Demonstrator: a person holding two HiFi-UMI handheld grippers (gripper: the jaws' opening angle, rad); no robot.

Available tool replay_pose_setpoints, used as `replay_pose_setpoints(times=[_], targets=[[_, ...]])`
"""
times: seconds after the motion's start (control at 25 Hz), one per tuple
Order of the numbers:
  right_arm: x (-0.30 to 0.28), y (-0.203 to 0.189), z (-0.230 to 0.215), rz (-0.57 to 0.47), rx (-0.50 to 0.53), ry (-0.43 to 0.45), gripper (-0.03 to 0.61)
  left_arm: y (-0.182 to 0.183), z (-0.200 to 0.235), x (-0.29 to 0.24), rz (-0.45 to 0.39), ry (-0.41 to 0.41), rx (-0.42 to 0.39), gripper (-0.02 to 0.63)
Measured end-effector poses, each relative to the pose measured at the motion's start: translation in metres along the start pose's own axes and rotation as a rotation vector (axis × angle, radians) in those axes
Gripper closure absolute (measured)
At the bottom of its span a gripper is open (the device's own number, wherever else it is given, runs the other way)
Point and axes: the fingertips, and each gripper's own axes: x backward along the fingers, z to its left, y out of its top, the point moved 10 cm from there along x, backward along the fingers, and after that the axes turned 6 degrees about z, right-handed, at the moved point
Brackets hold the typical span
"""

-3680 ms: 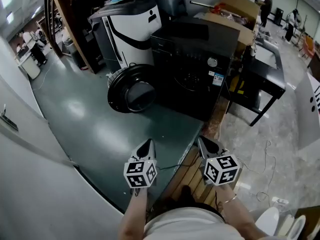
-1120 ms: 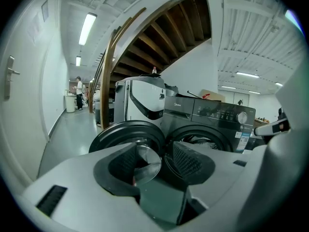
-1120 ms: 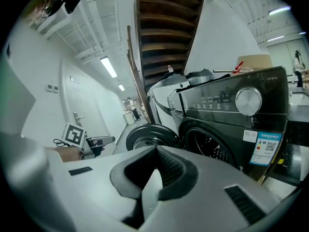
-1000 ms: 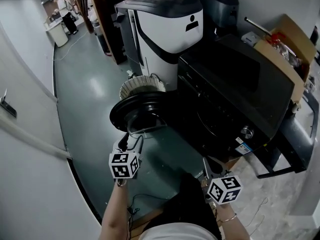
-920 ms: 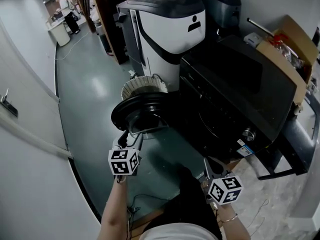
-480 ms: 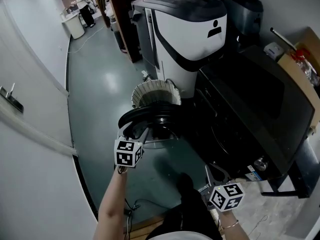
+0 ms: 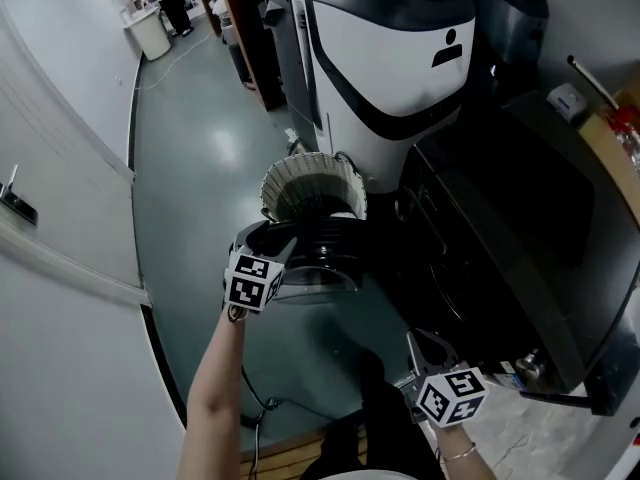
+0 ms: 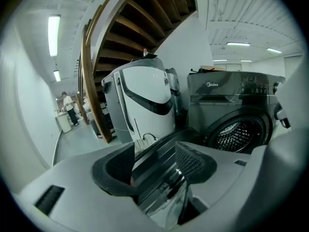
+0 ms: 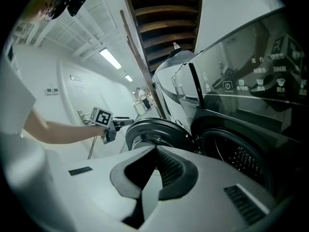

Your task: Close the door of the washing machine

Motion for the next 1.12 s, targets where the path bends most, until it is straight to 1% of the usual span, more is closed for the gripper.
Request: replay_pose_setpoints(times=[0.24,0.4,0.48,0.56,0.64,0.96,1.12], targets=[[-0.018,0.002,-0.014,0.027,-0.02,0.008,0.571,0.0,0.01,-0.032,0.063,-0.028,-0.04,0.333],[-0.024,0.005,-0.017,0.033,-0.03,0.012,0.571,0.002,0.018,-0.043,0.123,-0.07,-0.075,0.328],[-0.024,0.004,-0.017,0.036,-0.033,0.01,0.571,0.003,0.02,-0.045,0.146,-0.102,-0.069,0.327],[-0.023,0.003,-0.018,0.039,-0.036,0.006,0.571,0.003,0.022,-0.046,0.16,-0.13,-0.046,0.329],[-0.021,0.0,-0.017,0.04,-0.04,0.002,0.571,0.003,0.022,-0.046,0.172,-0.141,-0.036,0.333],[-0.001,-0.013,-0.008,0.028,-0.052,-0.007,0.571,-0.002,0.005,-0.028,0.231,-0.161,-0.07,0.337],[0.017,-0.021,0.001,0.017,-0.059,-0.014,0.571,-0.013,-0.015,-0.008,0.253,-0.153,-0.134,0.336]])
